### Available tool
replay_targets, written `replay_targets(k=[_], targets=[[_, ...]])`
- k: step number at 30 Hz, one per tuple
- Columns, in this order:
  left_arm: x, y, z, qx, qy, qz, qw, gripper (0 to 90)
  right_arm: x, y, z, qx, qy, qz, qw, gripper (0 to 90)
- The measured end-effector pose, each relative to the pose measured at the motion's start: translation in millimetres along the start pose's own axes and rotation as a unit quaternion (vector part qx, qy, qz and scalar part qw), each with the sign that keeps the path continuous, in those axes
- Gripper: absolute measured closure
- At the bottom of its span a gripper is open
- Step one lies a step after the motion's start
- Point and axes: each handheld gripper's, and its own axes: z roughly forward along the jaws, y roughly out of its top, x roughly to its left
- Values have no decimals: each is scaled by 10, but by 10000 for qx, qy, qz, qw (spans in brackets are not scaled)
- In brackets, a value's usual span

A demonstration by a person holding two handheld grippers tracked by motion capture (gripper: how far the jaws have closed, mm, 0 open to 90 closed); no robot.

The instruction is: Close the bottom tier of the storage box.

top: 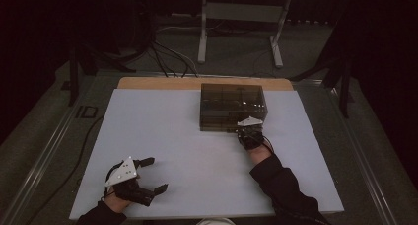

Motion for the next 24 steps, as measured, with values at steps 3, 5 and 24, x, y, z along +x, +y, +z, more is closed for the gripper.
replay_targets(k=[3,5,24], targets=[[1,0,1,-1,4,-2,10000,7,0,6,4,7,-8,5,10000,898],[1,-1,1,2,2,-3,10000,8,-2,9,8,5,-8,11,10000,898],[1,0,-4,-16,13,-22,10000,7,-33,57,52,22,-48,47,10000,898]])
